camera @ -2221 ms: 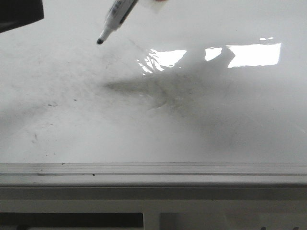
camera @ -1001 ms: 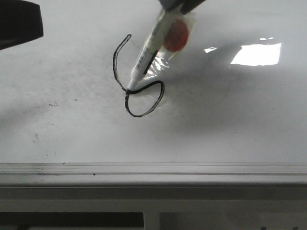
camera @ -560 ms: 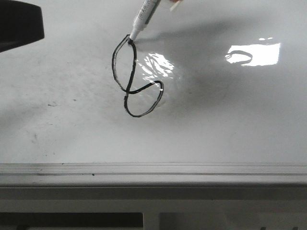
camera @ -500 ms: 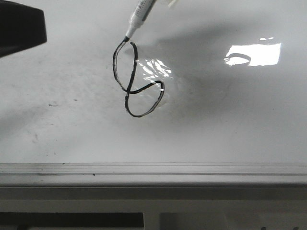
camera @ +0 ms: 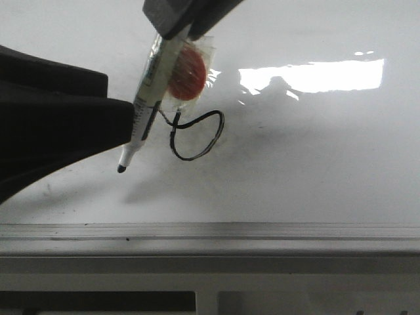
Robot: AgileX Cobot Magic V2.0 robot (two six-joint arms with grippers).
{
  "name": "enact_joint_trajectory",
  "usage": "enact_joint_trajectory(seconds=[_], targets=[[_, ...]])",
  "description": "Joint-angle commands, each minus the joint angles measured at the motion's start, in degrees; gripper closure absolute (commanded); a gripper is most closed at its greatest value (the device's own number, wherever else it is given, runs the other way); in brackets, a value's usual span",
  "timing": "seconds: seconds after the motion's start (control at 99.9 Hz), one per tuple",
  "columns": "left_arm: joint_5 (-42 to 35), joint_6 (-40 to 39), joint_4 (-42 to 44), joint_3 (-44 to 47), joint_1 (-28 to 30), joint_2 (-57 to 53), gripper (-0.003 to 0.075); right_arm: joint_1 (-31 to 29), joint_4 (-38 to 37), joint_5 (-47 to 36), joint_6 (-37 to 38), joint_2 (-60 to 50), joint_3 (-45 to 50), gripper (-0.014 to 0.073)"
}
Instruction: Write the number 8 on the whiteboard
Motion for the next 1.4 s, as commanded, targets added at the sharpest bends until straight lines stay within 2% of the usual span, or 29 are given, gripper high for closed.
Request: enact_joint_trajectory(seconds=[0.0,0.22,0.29,0.42,0.5,0.65,0.72,0.87,0.971,1.141,1.391], targets=[[-5.3,-1.1,-0.3,-1.3,-0.4,0.2,0.0436,0.6,1.3,-4.0,0.5,-1.2,-1.7,0.0646],[-5.3,-1.5,-0.8,-1.3,-0.4,1.2,0.0461,1.3,3.4,-4.0,0.7,-1.2,-1.7,0.0646],[-5.1,-1.5,-2.6,-1.3,-0.4,1.2,0.0535,1.3,4.0,-4.0,0.7,-1.2,-1.7,0.0646],[-4.9,-1.5,-3.9,-1.3,-0.4,1.2,0.0744,1.3,4.4,-4.0,0.7,-1.2,-1.7,0.0645],[-5.0,-1.5,-3.9,-1.3,-0.4,1.2,0.0741,1.3,4.4,-4.0,0.7,-1.2,-1.7,0.0591],[-5.4,-1.5,-4.2,-1.3,-0.4,1.2,0.0741,1.1,4.4,-4.5,0.7,-1.2,-1.7,0.0287],[-5.4,-2.0,-6.8,-1.3,-0.4,1.2,0.0741,1.1,4.4,-4.4,0.7,-1.2,-1.7,0.0217],[-4.3,-7.6,-22.0,-1.3,-0.4,1.2,0.0741,1.1,4.4,-3.3,0.7,-1.2,-1.7,0.0220],[-0.7,-9.1,-32.3,-1.3,-0.4,1.2,0.0741,1.1,4.4,-2.7,0.7,-1.2,-1.7,0.0220],[4.3,-11.5,-33.2,-1.4,-0.4,1.2,0.0741,1.1,4.4,-2.5,0.7,-1.2,-1.7,0.0220],[4.3,-13.4,-31.8,-1.7,-0.4,1.2,0.0741,1.1,4.4,-2.6,0.7,-1.2,-1.7,0.0220]])
